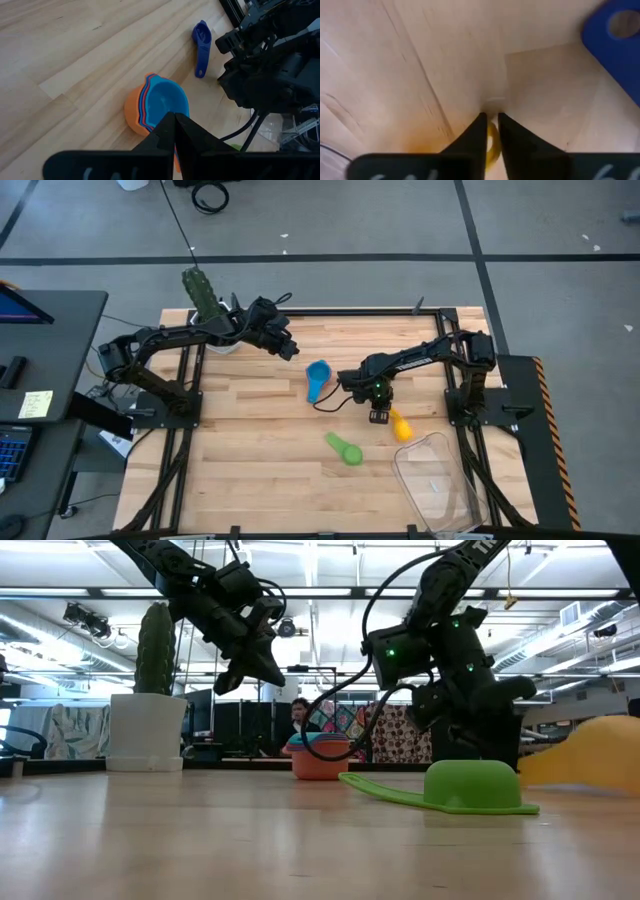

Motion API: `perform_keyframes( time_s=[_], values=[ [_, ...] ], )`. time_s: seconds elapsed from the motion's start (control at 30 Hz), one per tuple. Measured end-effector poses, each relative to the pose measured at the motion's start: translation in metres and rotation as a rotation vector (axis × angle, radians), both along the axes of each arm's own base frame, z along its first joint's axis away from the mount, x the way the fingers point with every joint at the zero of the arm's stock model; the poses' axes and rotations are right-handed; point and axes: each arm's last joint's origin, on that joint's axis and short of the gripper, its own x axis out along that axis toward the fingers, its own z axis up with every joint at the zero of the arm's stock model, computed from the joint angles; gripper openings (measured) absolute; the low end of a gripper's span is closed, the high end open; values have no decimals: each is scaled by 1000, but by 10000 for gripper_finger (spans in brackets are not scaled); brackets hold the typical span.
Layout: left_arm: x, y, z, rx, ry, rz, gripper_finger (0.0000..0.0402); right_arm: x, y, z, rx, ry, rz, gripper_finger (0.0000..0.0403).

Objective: Nest measuring cups in basket
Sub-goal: Stack the yellow measuring cup on top of the blue measuring cup

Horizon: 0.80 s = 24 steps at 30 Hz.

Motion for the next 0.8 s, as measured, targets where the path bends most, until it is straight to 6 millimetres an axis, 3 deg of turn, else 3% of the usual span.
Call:
perform_keyframes(
  time_s=[0.17, 0.4, 0.8],
  values=[
    [0, 0, 0, 0, 0, 0, 14, 0, 0, 0, -9, 4, 2, 11],
    [0, 0, 0, 0, 0, 0, 14, 0, -2, 1, -17, 8, -7, 11],
    [0, 0, 0, 1, 0, -1, 14, 20, -3, 21, -311, -34, 61, 10]
  ],
)
